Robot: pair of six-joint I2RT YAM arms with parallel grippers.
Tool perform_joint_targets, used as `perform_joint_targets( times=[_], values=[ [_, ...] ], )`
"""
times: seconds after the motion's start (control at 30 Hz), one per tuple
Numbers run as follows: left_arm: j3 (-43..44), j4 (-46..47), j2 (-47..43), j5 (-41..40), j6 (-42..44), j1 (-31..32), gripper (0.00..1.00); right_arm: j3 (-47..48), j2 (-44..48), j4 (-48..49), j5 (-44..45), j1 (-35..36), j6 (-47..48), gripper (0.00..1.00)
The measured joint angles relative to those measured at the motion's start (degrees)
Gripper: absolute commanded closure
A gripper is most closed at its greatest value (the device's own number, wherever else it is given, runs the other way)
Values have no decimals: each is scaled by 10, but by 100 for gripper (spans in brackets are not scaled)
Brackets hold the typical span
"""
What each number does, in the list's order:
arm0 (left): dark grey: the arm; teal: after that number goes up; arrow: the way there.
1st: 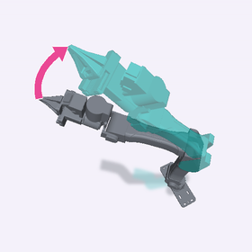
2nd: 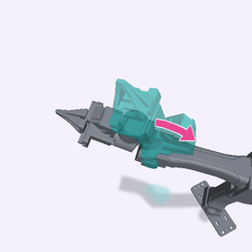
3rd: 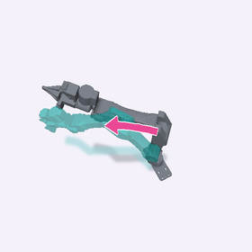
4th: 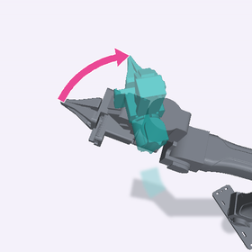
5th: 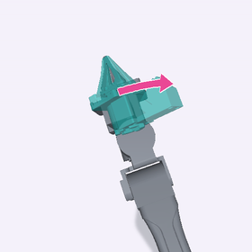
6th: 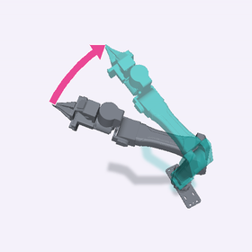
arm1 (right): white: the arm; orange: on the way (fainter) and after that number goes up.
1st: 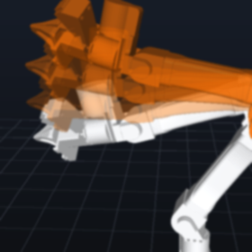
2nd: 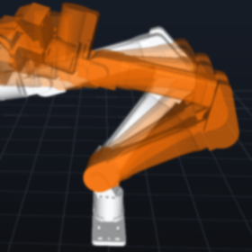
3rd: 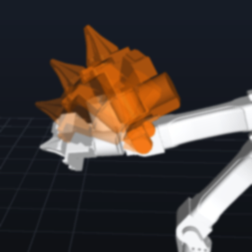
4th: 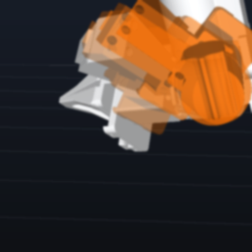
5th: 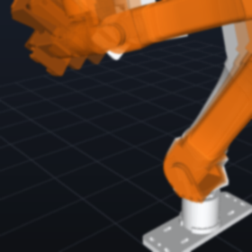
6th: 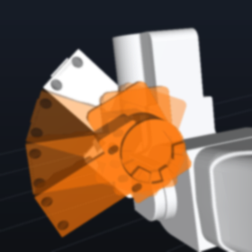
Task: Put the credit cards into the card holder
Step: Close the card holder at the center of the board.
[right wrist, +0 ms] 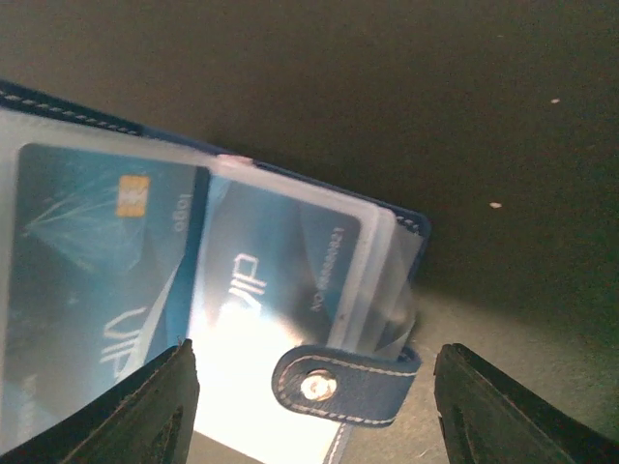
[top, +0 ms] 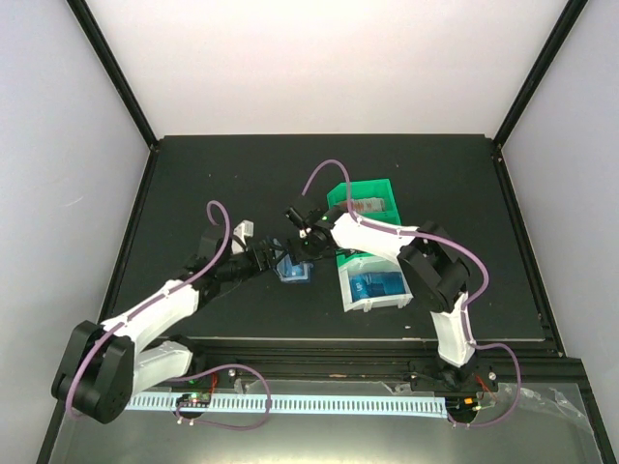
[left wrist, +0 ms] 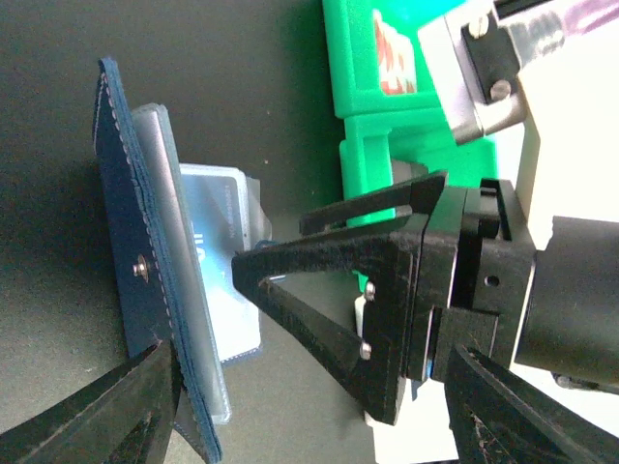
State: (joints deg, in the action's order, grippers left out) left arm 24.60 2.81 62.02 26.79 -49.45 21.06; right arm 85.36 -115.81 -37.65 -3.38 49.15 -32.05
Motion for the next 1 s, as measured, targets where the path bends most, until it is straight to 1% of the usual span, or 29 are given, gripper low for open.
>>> perform_joint_targets(
  times=[0.2,0.37,0.5,0.63,0.8,0.9,1.0],
  values=[
    [10,-3,42,34,16,0,26,3,-17,-16,37,0,0,35],
    [19,0,56,60,22,0,27,2,-19,-22,72,0,0,41],
    [25,6,65,77,24,0,29,1,-18,-24,101,0,-6,49],
    [26,9,74,91,24,0,29,-8,-11,-28,121,0,-16,60],
    [26,20,85,106,24,0,29,-10,-11,-31,129,0,-23,69],
    [26,26,93,115,23,0,29,-15,-10,-32,130,0,-26,71],
    [28,33,101,124,23,1,29,-20,-8,-35,131,0,-28,81]
  ],
)
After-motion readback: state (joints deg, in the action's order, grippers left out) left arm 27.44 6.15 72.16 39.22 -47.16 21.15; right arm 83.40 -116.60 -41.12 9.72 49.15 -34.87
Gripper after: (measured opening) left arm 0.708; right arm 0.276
